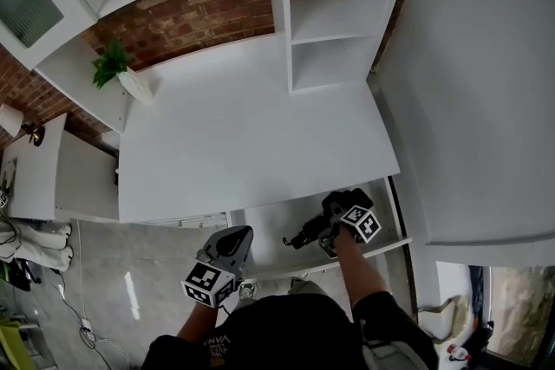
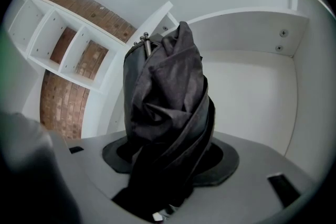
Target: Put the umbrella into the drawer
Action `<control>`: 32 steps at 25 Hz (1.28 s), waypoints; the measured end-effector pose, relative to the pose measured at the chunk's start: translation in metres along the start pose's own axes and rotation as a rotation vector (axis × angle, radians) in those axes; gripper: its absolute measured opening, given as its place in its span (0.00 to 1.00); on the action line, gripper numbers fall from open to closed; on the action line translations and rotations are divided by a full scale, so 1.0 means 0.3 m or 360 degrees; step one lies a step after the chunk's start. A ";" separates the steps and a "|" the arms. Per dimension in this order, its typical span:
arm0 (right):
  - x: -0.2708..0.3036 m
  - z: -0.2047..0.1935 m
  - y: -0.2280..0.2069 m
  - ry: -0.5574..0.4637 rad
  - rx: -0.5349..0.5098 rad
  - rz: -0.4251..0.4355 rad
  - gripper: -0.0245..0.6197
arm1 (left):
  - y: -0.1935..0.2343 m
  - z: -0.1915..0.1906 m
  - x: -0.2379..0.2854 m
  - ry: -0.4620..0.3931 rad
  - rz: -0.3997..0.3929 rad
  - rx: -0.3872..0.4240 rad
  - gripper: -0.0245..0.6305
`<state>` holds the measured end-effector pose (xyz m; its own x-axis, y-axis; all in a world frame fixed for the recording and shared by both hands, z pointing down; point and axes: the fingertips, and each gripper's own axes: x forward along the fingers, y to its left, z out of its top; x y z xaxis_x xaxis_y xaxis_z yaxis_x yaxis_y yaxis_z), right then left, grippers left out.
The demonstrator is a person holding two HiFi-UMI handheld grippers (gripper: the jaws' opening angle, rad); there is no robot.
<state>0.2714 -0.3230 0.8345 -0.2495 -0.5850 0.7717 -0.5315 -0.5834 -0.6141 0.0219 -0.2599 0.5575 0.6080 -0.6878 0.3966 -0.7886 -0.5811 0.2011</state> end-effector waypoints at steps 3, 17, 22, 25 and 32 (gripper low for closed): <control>0.020 -0.005 -0.013 0.0015 0.0008 -0.0049 0.44 | 0.005 -0.004 0.004 0.0013 0.0001 -0.0007 0.05; 0.062 -0.018 -0.044 0.0090 0.0074 -0.0147 0.47 | 0.015 -0.006 0.040 0.0029 -0.0035 -0.0007 0.05; 0.054 -0.013 -0.034 0.0096 0.0057 -0.0106 0.47 | 0.017 -0.010 0.037 0.0033 -0.0043 -0.0003 0.05; 0.042 -0.012 -0.038 0.0082 0.0053 -0.0104 0.47 | 0.011 -0.012 0.036 0.0033 -0.0053 0.0000 0.05; -0.011 -0.009 -0.031 0.0035 0.0002 -0.0090 0.47 | 0.007 -0.010 0.025 0.0013 -0.0077 -0.0001 0.05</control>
<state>0.2750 -0.3141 0.8381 -0.2370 -0.5385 0.8086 -0.5441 -0.6160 -0.5697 0.0246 -0.2649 0.5634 0.6445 -0.6553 0.3939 -0.7584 -0.6133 0.2207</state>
